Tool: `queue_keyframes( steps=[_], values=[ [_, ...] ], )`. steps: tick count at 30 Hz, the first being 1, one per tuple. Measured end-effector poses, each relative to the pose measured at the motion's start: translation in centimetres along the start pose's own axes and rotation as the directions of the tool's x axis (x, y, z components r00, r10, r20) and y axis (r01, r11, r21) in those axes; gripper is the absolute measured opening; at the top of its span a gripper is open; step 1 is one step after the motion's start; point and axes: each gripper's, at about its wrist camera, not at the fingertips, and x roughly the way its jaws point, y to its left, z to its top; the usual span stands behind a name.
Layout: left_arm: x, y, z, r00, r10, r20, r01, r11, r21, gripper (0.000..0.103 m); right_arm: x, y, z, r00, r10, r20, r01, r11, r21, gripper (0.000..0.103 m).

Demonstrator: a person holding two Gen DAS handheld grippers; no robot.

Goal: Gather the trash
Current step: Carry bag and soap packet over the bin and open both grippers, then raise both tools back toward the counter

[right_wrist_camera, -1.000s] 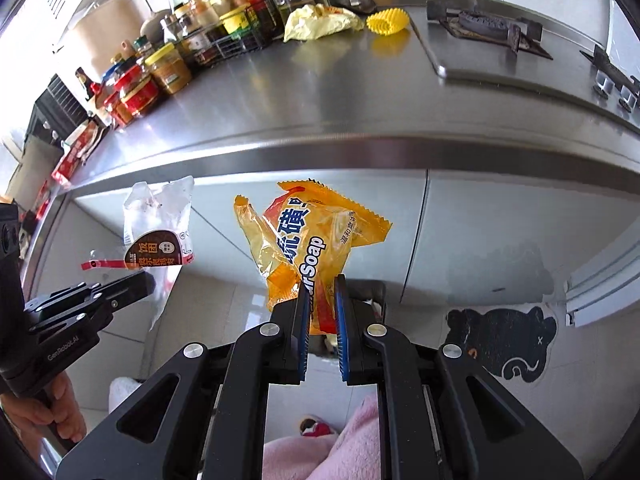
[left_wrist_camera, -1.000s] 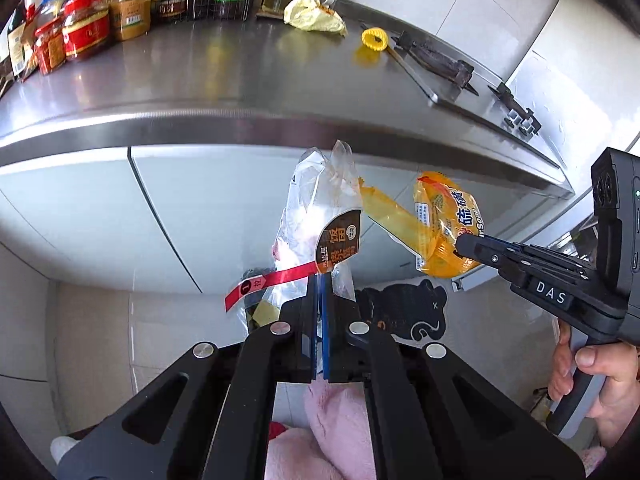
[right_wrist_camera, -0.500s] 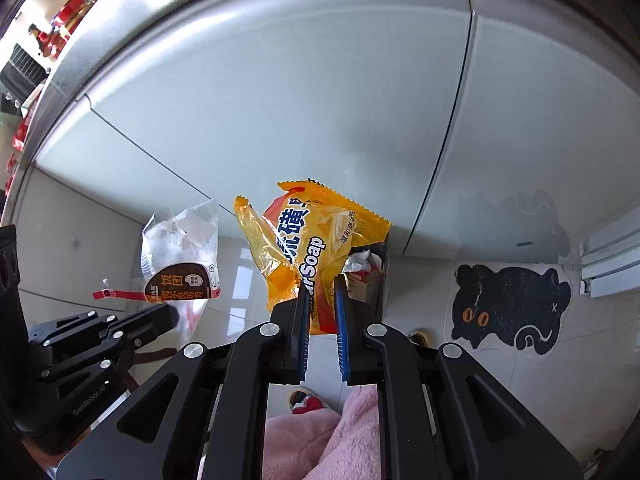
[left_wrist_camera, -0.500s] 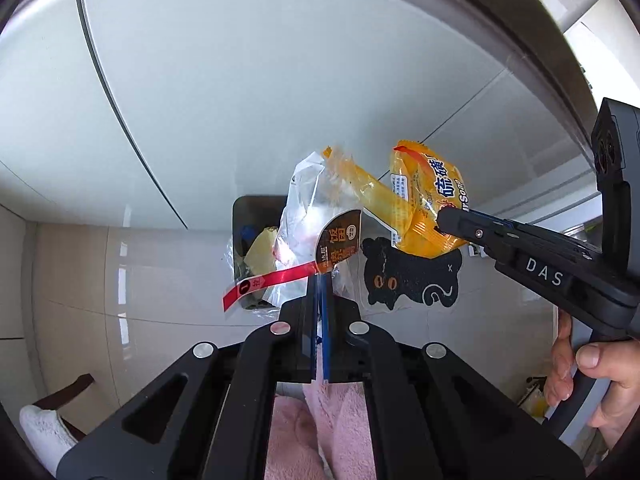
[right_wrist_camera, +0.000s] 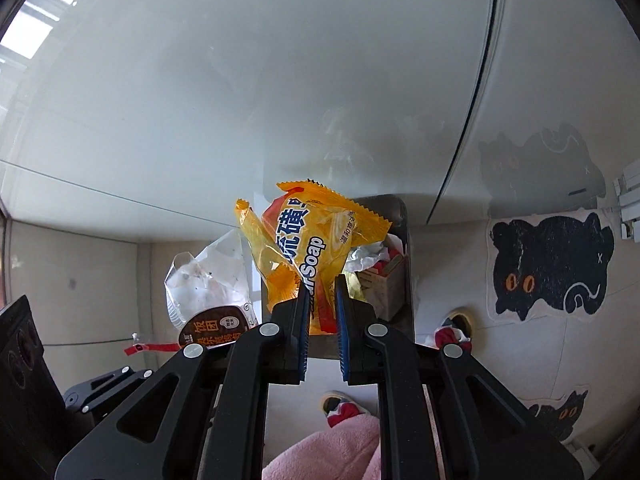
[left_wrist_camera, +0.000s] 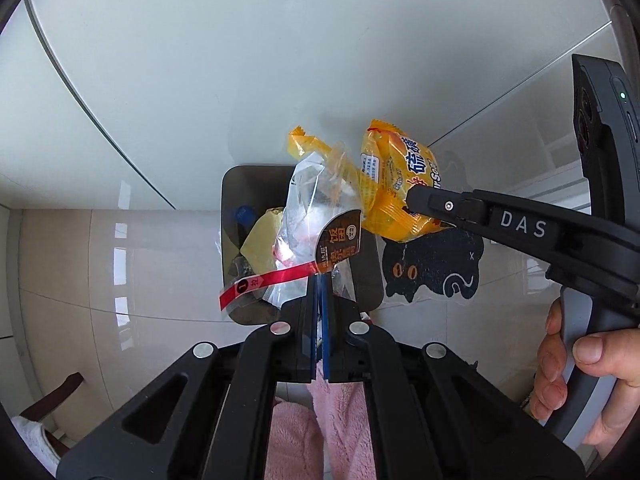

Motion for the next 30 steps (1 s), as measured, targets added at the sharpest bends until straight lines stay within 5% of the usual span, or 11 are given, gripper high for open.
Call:
queue_keyframes(
  steps=[3,6,18,25,30],
  values=[
    [0.4,0.1,0.2,1.000,0.005,-0.019,-0.005,1.000,0.002,0.006,0.3,-0.3,0.4,1.000,0.018,-0.006,-0.018,0.999,0.034,0.029],
    [-0.1,0.3,0.2,1.000,0.014,-0.014,-0.014,1.000,-0.006,0.037,-0.1,-0.2,0.7,1.000,0.025,0.015,-0.026,0.998,0.057,0.065],
    [-5.9,0.3,0.4,0.999,0.006,0.039,-0.005,1.000,-0.024,0.043,-6.0,1.5,2.1,0.996,0.060,0.066,-0.064,0.996,0.058,0.077],
    [-15.0,-1.4,1.0,0.986,-0.029,0.167,0.034,0.999,-0.028,0.060,-16.0,3.6,0.9,0.980,0.093,0.174,-0.096,0.995,0.011,0.094],
    [-21.3,-3.1,1.6,0.965,-0.049,0.258,0.053,0.999,-0.008,0.068,-23.5,4.6,0.6,0.957,0.124,0.261,-0.121,0.992,-0.028,0.096]
  ],
)
